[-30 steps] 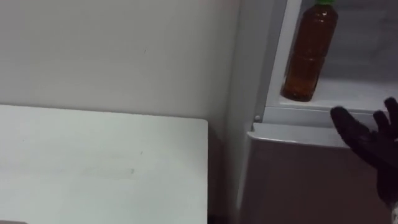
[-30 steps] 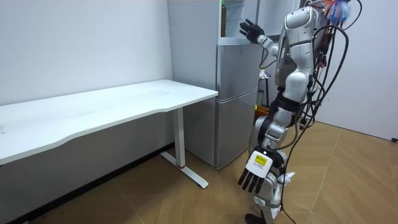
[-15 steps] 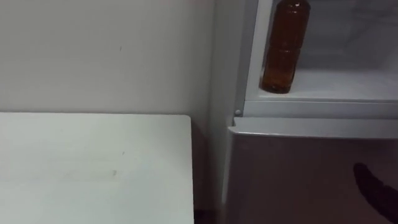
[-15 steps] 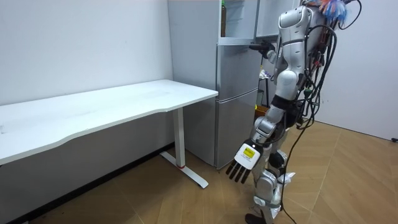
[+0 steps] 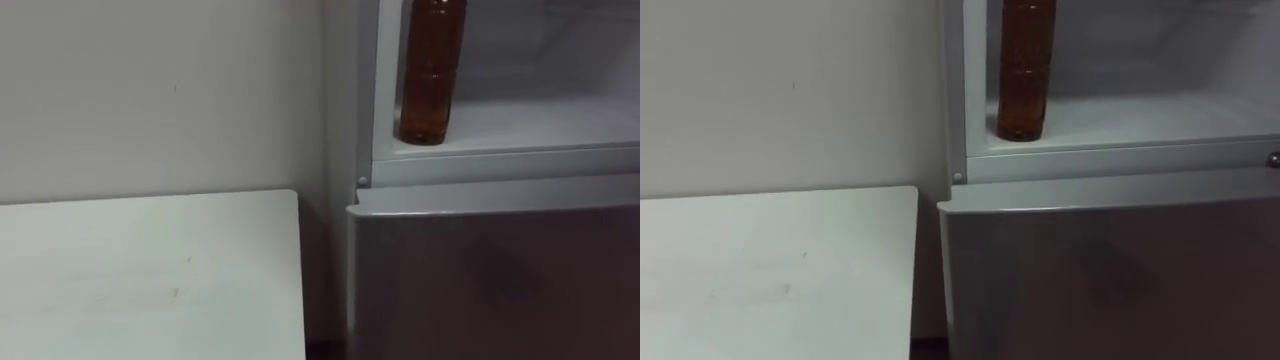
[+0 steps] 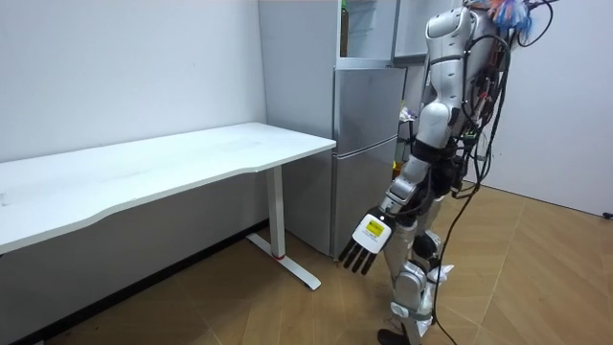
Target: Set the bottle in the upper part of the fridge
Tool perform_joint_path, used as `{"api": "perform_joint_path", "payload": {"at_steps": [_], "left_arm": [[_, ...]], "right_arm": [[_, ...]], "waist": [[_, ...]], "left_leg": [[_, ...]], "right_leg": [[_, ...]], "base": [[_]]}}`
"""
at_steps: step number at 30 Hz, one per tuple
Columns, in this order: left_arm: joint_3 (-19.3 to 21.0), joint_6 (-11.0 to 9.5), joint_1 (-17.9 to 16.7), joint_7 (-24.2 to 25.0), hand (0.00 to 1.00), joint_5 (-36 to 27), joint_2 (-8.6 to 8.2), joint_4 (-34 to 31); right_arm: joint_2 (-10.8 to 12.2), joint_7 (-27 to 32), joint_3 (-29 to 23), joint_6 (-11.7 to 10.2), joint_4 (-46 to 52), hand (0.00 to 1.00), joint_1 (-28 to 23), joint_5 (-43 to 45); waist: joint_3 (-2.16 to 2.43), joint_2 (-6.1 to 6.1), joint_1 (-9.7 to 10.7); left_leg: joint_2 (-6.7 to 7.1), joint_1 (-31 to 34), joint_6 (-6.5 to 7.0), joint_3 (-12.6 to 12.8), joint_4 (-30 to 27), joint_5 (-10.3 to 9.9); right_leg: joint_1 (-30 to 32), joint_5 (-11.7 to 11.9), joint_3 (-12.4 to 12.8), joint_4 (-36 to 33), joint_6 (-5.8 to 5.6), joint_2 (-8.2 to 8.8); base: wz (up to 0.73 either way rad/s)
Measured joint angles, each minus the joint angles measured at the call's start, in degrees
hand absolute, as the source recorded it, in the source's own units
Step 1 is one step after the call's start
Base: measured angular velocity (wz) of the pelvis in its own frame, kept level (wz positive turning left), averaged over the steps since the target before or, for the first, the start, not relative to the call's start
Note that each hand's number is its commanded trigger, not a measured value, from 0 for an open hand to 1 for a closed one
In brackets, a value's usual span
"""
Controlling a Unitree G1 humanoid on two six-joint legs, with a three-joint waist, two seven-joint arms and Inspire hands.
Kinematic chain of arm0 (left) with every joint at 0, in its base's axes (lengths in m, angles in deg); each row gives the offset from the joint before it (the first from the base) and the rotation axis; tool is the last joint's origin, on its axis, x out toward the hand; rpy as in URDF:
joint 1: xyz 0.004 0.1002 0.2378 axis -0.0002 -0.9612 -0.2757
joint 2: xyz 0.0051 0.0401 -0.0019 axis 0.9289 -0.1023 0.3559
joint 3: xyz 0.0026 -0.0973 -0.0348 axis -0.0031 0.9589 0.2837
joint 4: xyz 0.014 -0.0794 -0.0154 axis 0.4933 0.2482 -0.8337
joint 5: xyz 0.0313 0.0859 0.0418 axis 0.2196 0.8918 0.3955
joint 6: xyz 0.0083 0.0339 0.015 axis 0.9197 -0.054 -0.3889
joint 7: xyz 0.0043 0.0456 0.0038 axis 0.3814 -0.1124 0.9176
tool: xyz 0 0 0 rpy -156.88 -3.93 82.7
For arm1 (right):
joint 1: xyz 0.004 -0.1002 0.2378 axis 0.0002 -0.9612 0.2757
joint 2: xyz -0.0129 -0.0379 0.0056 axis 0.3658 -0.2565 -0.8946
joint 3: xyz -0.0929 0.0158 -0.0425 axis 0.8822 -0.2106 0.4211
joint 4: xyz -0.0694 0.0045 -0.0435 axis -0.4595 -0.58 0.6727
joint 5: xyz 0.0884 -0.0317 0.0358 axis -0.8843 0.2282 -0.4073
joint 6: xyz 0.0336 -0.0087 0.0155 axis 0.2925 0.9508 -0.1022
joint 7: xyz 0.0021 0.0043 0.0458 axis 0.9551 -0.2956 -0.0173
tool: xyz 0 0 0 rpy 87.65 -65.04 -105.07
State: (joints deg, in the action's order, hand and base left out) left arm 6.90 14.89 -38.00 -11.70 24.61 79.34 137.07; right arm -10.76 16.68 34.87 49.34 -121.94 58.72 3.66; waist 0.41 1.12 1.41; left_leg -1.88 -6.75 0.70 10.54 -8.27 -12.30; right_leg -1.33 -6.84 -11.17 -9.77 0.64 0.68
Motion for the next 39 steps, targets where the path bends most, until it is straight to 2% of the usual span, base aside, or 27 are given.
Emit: {"api": "perform_joint_path", "payload": {"at_steps": [3,5,10,15,21,23,28,34,36,39], "left_arm": [[0.0,0.1,1.0,0.4,0.00,-0.1,-0.01,0.1],[0.0,0.2,1.5,0.8,0.00,-0.2,0.17,0.2],[0.0,1.6,2.0,2.1,0.00,-0.1,0.62,0.2],[0.2,2.6,3.0,4.6,0.00,-0.6,1.24,0.6],[0.9,4.2,3.8,7.8,0.00,-0.6,1.96,0.5],[1.9,4.8,3.9,8.6,0.00,-0.4,1.96,0.5],[3.3,5.0,3.9,9.6,0.00,-0.5,2.73,0.3],[9.0,5.0,2.9,10.6,0.00,1.4,3.13,0.4],[10.2,5.1,2.9,10.6,0.00,1.5,3.41,0.4],[10.4,5.1,2.9,10.9,0.00,1.6,4.55,0.1]], "right_arm": [[0.0,-0.1,0.1,0.4,-6.5,0.00,-1.0,1.8],[0.0,-0.1,0.0,1.9,-10.2,0.00,-1.1,2.0],[-0.1,-0.7,-0.2,3.5,-12.2,0.00,-1.2,1.9],[-0.3,-6.2,-0.2,5.9,-17.2,0.00,-0.2,-0.8],[-0.3,-13.7,-1.1,8.9,-20.6,0.00,0.2,-2.9],[-0.3,-16.1,-3.0,10.1,-20.6,0.00,0.3,-5.4],[-0.3,-17.5,-7.1,10.2,-21.6,0.00,1.5,-11.0],[-0.6,-18.1,-16.1,10.2,-23.4,0.00,3.3,-12.6],[-1.2,-16.9,-18.5,10.2,-23.3,0.00,4.0,-13.9],[-3.5,-14.8,-20.2,10.2,-22.5,0.00,5.2,-15.5]], "waist": [[-0.07,-0.01,0.1],[-0.09,0.04,0.3],[-0.12,0.01,1.5],[-0.28,-0.60,1.4],[-0.61,-0.45,1.5],[-0.69,-0.22,1.4],[-0.65,-0.33,1.6],[-0.52,-0.68,1.6],[-0.52,-0.78,1.7],[-0.48,-0.88,2.1]], "left_leg": [[0.10,0.1,0.02,0.1,0.0,0.0],[0.18,0.1,0.05,0.3,0.6,0.0],[0.23,0.0,0.09,0.2,0.6,0.0],[0.21,-0.5,0.09,0.4,0.6,0.0],[0.29,-0.5,0.17,0.3,0.7,-0.1],[0.30,-0.6,0.19,0.3,0.7,-0.1],[0.41,-0.8,0.20,0.3,0.8,-0.1],[0.44,-1.3,0.25,0.4,0.9,-0.2],[0.47,-1.3,0.28,0.4,0.8,-0.3],[0.56,-1.5,0.29,0.5,0.8,-0.3]], "right_leg": [[0.0,-0.1,0.1,0.0,-0.11,0.03],[0.3,-0.2,0.5,-0.2,-0.20,0.03],[0.4,-0.3,0.7,-0.1,-0.27,0.09],[0.2,-0.3,0.9,-0.1,-0.29,0.22],[0.2,-0.5,0.9,-0.2,-0.35,0.26],[0.2,-0.5,0.9,-0.3,-0.36,0.17],[0.2,-0.8,1.0,-1.0,-0.44,0.16],[0.5,-1.1,1.4,-1.3,-0.43,0.17],[0.9,-1.5,1.5,-2.0,-0.42,0.26],[1.0,-1.6,1.7,-2.3,-0.44,0.32]], "base": [[-0.01],[-0.05],[-0.02],[0.00],[0.00],[0.00],[0.00],[-0.01],[-0.02],[-0.01]]}}
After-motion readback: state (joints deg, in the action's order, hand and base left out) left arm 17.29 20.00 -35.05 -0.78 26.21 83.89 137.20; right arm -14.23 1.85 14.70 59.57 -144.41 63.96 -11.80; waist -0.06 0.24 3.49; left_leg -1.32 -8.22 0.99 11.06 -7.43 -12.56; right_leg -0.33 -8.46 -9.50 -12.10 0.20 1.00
